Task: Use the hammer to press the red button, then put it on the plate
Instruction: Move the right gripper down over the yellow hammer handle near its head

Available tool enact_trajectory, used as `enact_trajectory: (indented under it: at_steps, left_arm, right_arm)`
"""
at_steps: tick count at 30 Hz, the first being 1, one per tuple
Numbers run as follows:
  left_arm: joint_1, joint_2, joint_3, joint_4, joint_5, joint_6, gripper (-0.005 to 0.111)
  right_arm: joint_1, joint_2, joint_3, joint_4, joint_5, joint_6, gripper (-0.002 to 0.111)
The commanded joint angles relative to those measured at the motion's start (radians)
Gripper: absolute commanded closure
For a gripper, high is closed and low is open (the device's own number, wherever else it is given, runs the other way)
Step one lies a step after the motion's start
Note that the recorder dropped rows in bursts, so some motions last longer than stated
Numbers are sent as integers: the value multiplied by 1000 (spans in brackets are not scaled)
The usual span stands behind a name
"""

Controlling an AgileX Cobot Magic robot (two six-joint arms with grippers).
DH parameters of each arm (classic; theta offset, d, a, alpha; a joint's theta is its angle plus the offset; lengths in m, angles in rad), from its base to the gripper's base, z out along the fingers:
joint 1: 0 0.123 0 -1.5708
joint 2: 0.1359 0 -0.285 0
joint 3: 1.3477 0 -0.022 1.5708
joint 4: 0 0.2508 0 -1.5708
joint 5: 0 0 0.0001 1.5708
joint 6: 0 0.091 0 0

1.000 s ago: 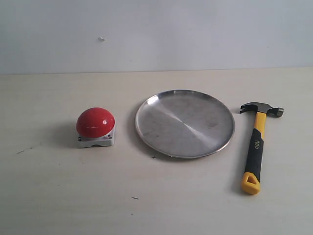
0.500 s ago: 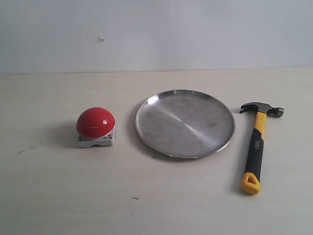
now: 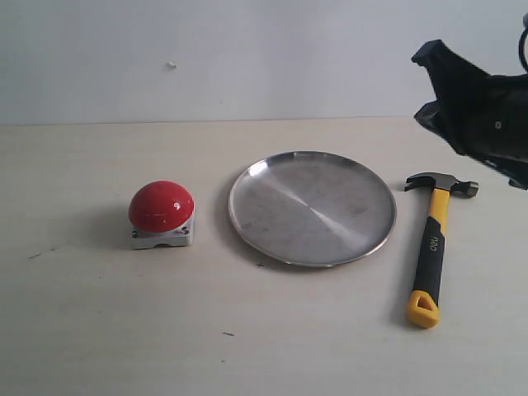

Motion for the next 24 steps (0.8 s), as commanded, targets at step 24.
enact_trajectory:
  at_steps: [24]
  left_arm:
    - [-6, -6, 0, 0, 1, 4, 107]
  right_arm:
    - [-134, 326, -264, -149, 331, 97, 108]
